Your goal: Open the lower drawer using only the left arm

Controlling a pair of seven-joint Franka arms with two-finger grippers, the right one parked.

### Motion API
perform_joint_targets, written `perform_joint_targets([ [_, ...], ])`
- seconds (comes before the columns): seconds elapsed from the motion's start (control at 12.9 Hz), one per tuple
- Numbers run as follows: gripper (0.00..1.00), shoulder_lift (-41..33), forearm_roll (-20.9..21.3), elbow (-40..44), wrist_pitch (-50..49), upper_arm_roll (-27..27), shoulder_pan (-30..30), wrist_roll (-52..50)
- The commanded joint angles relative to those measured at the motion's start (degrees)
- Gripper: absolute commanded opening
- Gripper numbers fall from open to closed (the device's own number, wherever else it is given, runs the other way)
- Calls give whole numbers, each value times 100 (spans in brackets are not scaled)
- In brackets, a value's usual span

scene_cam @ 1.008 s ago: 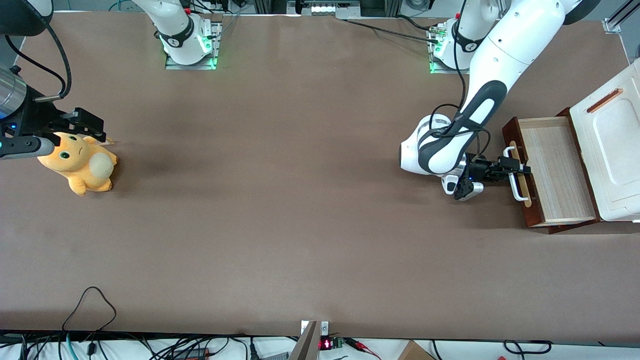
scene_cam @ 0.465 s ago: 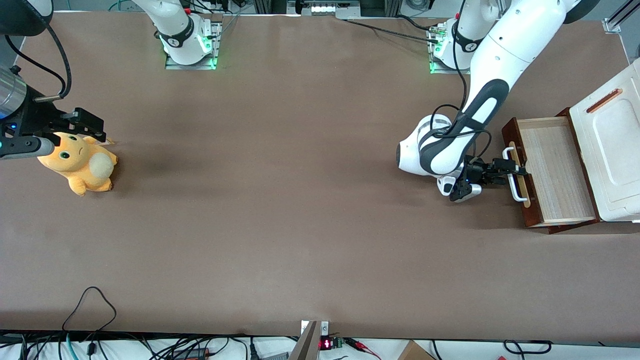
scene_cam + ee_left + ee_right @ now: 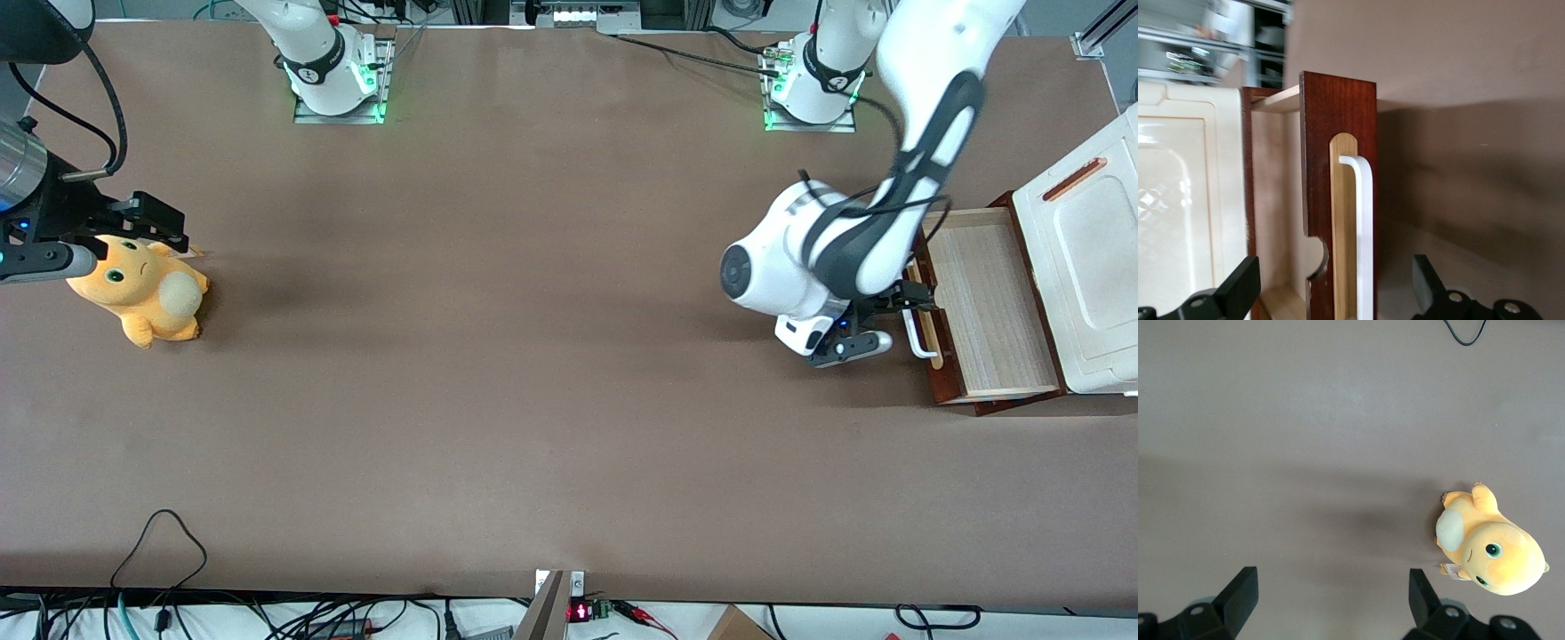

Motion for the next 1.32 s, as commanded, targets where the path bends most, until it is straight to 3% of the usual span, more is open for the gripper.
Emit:
perform_joint_targets([
  [0.0,100,-826,-1302,-19,709,46,255,900],
  [0.47,100,-2206,-4414,-2,1107,1441,186,3325],
  [0.62,100,-2480,-5093,-19,1098,1872,151,4247],
  [1.24,100,-2657,-5289,-2,1089,1962,142,4613],
])
